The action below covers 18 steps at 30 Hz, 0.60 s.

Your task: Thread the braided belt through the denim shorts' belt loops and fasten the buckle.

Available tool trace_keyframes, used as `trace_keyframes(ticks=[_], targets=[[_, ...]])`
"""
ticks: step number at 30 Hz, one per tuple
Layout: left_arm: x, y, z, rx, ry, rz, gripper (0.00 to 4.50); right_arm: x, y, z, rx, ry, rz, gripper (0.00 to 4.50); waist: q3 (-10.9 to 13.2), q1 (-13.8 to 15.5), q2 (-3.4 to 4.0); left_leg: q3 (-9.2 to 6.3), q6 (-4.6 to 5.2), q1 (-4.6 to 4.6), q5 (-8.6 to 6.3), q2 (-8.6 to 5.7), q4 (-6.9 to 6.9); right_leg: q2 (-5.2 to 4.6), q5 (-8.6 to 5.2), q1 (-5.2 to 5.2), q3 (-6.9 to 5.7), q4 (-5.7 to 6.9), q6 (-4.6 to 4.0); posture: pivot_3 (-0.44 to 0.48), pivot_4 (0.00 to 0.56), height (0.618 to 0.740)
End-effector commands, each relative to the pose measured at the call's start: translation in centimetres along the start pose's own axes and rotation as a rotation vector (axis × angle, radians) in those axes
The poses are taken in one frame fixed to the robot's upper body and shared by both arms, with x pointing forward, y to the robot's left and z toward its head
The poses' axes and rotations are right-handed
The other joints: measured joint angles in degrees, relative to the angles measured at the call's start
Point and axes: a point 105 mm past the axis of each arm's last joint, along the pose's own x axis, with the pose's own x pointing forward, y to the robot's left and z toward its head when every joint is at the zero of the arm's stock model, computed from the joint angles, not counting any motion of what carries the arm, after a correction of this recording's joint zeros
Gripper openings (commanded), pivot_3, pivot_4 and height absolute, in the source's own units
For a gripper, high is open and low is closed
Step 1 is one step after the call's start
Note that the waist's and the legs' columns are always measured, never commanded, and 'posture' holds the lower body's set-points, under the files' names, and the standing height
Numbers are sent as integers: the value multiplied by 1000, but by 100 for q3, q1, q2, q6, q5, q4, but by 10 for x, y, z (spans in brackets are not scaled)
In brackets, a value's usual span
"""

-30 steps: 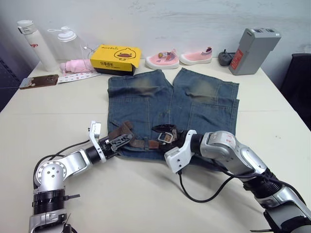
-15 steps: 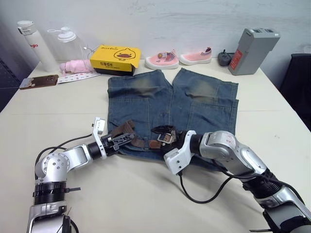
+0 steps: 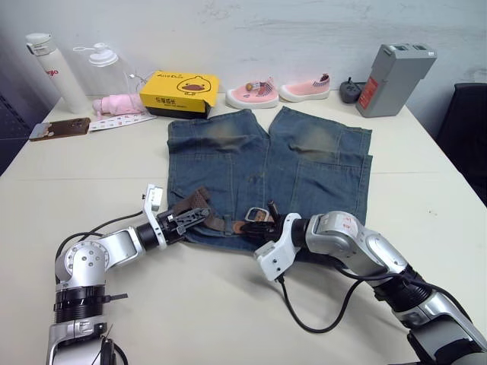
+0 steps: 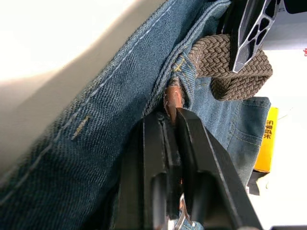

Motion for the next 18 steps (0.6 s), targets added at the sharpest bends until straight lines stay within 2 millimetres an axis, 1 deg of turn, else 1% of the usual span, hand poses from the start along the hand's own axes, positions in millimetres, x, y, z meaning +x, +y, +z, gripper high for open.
trace_keyframes(ticks=[1, 3, 5, 6, 7, 8, 11, 14, 18], targets=[[1, -2, -5, 36, 11, 11, 0, 6, 17, 7, 12, -24, 73, 28, 0, -1, 0, 0, 0, 0, 0, 0, 0, 0, 0, 0, 0, 0, 0, 0, 150, 624], [0, -1, -2, 58, -11, 26, 0, 6, 18, 6, 20, -22, 74, 28, 0, -2, 0, 0, -1, -1, 1, 0, 0, -1, 0, -1, 0, 0, 0, 0, 150, 624], [-5, -5, 1, 83, -31, 8, 856, 5, 19, 6, 28, -18, 71, 0, 0, -6, 0, 1, -2, -1, 1, 1, 0, 0, 0, -1, 0, 0, 0, 0, 150, 624], [-6, -7, 1, 89, -35, 2, 1157, 6, 19, 6, 30, -17, 70, 0, 0, -8, 0, 1, -1, -1, 1, 2, 0, 0, 0, -1, 0, 0, 0, 0, 150, 624], [-7, -10, 0, 108, -24, -1, 1615, 6, 19, 6, 37, -15, 67, 0, 1, -6, 1, 1, -2, -1, 1, 2, 0, 0, 0, -1, 0, 1, 0, 0, 150, 624], [-9, -12, -2, 131, -8, 9, 1963, 6, 19, 6, 42, -13, 64, 0, 1, -7, 1, 0, -2, -1, 1, 2, 0, 0, 0, -1, -1, 1, 0, 0, 150, 624], [-19, -16, -2, 166, -6, 25, 3193, 7, 20, 6, 61, -9, 60, 0, 1, -30, 5, 1, -1, -1, 0, 6, 0, 1, 0, -1, -1, 1, 0, 0, 150, 624], [-27, -17, -5, 220, 6, 67, 3193, 6, 21, 5, 69, -1, 57, 0, 1, -63, 9, 2, -3, 1, 0, 10, -1, 2, -1, -1, -1, 1, -1, 0, 150, 624], [-30, -22, -12, 261, 17, 77, 3193, 5, 20, 3, 76, 8, 51, 0, 1, -75, 9, 1, -4, 0, -1, 13, -1, 1, -2, -2, 0, 1, -3, 0, 150, 624]])
